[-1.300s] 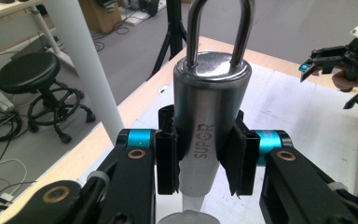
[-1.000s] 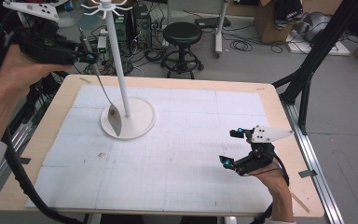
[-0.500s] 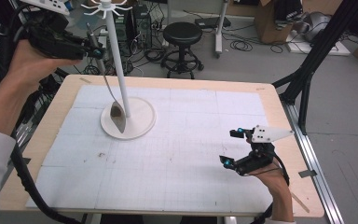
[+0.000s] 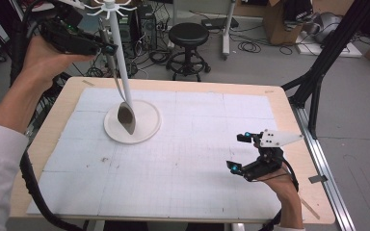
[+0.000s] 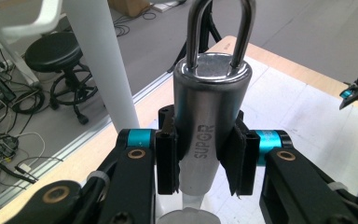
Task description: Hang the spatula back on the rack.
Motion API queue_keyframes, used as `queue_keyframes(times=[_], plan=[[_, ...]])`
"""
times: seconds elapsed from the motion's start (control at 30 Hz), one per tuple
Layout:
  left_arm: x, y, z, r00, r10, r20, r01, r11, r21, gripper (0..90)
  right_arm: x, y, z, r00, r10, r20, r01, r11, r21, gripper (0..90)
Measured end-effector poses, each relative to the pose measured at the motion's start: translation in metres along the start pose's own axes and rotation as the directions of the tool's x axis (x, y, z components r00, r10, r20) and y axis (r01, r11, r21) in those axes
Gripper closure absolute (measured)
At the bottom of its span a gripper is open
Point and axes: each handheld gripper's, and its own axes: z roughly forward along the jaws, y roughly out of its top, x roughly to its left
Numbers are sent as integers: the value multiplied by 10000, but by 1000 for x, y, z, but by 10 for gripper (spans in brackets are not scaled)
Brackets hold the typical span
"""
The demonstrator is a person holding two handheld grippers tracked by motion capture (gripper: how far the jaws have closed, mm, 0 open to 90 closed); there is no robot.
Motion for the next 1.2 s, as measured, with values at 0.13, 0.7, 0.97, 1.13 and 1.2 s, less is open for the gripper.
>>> queue_keyframes(times=[0.13,0.7,0.97,1.13,1.2], plan=[[-1,4,5,9999,-33,-106,35,9999,148,687,0,0,0,10000,-2,18,3,10000,-22,4],[4,6,13,9978,-501,-424,512,9984,251,687,-2,-1,0,10000,15,-35,-15,10000,-57,4],[7,5,16,9972,-489,-570,506,9983,299,687,-3,-2,0,10000,32,-41,-33,10000,-69,4],[10,3,16,9966,-536,-620,553,9981,254,686,-3,-2,0,10000,54,-74,-54,10000,-44,4],[10,3,16,9971,-481,-584,496,9985,249,685,-3,-3,1,10000,10,-45,-11,10000,-55,4]])
